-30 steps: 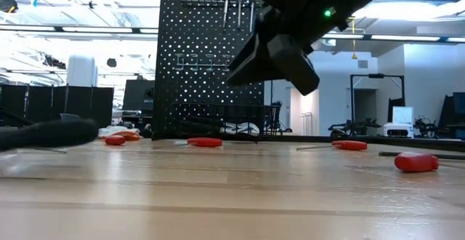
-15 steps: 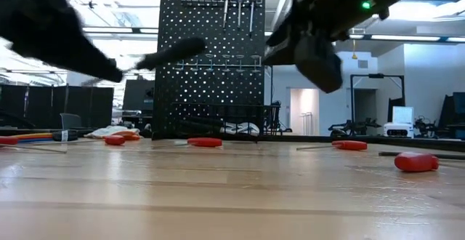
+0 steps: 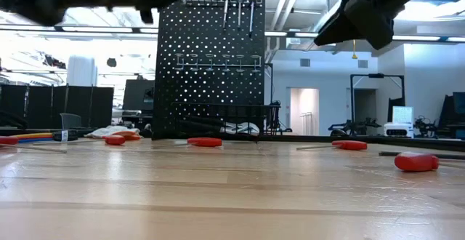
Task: Hang tools onto peg board
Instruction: Hang the black screwdriver on the black pegboard
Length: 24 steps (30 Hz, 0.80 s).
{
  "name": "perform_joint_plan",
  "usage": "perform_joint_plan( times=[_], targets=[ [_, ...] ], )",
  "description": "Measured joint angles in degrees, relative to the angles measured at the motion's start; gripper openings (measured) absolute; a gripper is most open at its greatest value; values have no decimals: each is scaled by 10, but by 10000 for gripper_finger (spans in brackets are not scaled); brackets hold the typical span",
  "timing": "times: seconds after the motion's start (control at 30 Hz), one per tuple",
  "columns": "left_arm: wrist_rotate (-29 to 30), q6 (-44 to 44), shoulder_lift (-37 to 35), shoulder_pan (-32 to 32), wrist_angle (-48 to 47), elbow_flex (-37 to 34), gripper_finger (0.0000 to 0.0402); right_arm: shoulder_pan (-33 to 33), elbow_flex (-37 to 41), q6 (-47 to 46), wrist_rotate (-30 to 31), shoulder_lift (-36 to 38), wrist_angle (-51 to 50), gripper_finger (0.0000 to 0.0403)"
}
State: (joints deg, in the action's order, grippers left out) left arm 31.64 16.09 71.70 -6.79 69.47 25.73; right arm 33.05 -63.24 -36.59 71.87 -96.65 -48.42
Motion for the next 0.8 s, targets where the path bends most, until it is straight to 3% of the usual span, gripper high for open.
perform_joint_plan(
  times=[0.17,0.27,0.5,0.67,0.8],
  targets=[
    [96,146,-29,87,-81,116,0,-16,0,-4,-1,-27,8,132],
    [113,172,-26,139,-124,173,0,-26,0,-5,-16,-43,6,132],
    [128,93,-22,243,-137,204,0,-31,0,8,-50,-58,7,132],
    [91,37,-7,277,-166,204,0,-30,0,9,-50,-58,7,132],
    [96,7,20,293,-147,204,0,-30,0,10,-49,-58,7,132]
  ],
)
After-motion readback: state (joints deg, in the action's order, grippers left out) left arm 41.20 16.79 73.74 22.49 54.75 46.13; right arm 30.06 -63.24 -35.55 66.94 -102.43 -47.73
